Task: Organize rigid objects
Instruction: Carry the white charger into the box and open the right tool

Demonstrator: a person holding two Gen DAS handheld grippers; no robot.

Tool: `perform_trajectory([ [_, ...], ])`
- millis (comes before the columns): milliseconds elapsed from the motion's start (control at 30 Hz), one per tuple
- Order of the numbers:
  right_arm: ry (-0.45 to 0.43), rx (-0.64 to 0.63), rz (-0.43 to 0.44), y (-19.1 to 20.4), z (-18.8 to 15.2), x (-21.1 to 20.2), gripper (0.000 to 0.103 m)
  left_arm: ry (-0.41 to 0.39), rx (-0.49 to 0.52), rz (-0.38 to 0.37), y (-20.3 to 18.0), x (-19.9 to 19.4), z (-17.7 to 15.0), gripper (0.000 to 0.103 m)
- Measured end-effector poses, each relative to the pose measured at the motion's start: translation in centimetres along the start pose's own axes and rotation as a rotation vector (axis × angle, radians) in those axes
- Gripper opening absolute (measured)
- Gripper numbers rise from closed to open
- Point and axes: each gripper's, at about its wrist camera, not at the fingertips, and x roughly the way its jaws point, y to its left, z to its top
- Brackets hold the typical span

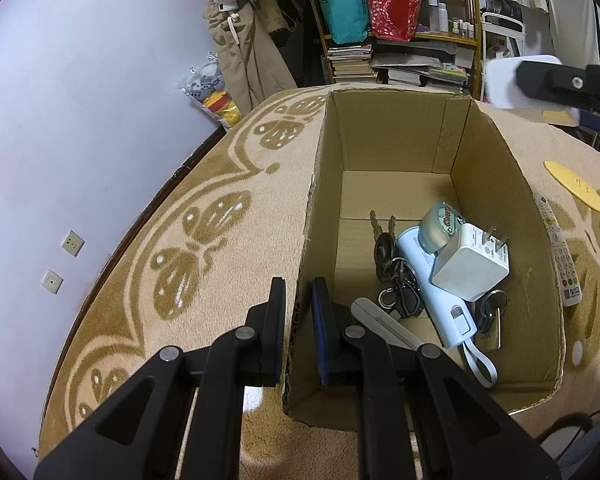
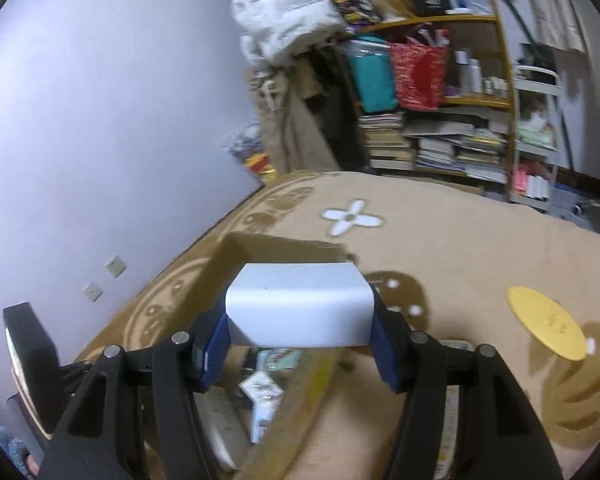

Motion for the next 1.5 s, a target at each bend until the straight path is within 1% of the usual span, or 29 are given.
perform_trajectory([
  [233, 0.067, -0.099, 0.108, 2.3, -1.3, 1.0, 0.065, 0.0, 0.006, 0.003, -0.1, 0.2, 0.1, 0.013],
  [333, 0.092, -0.112, 0.131, 2.8, -1.7, 1.3, 0.065, 0.0, 0.004, 0.001, -0.3, 0.3, 0.1, 0.013],
  [433, 0.116, -0.124, 0.128, 3.1, -2.1, 1.8, 0.065, -0.001, 0.003, 0.0, -0.4, 0.3, 0.1, 0.013],
  [767, 0.223, -0.201, 0.044, 4.2, -4.1, 4.1, 0.065, 0.002, -0.002, -0.008, -0.5, 0.2, 0.0, 0.013],
  [867, 0.222, -0.225, 0.033, 4.4, -4.1, 4.1, 0.065, 0.002, -0.003, -0.007, -0.5, 0.1, 0.0, 0.013],
  [1067, 0.226, -0.218, 0.03, 4.3, -3.9, 4.2, 0.065, 0.002, -0.004, -0.008, -0.5, 0.2, 0.0, 0.013],
  [1267, 0.226, -0.214, 0.028, 4.4, -3.9, 4.1, 0.068, -0.001, -0.007, -0.011, -0.6, 0.3, 0.0, 0.013],
  [1367, 0.205, -0.207, 0.045, 4.3, -3.7, 3.8, 0.07, -0.002, -0.002, -0.006, -0.9, 0.3, 0.0, 0.013],
  [1500, 0.179, -0.193, 0.043, 4.0, -3.2, 3.1, 0.071, 0.004, -0.008, -0.003, -0.7, 0.4, 0.1, 0.013],
])
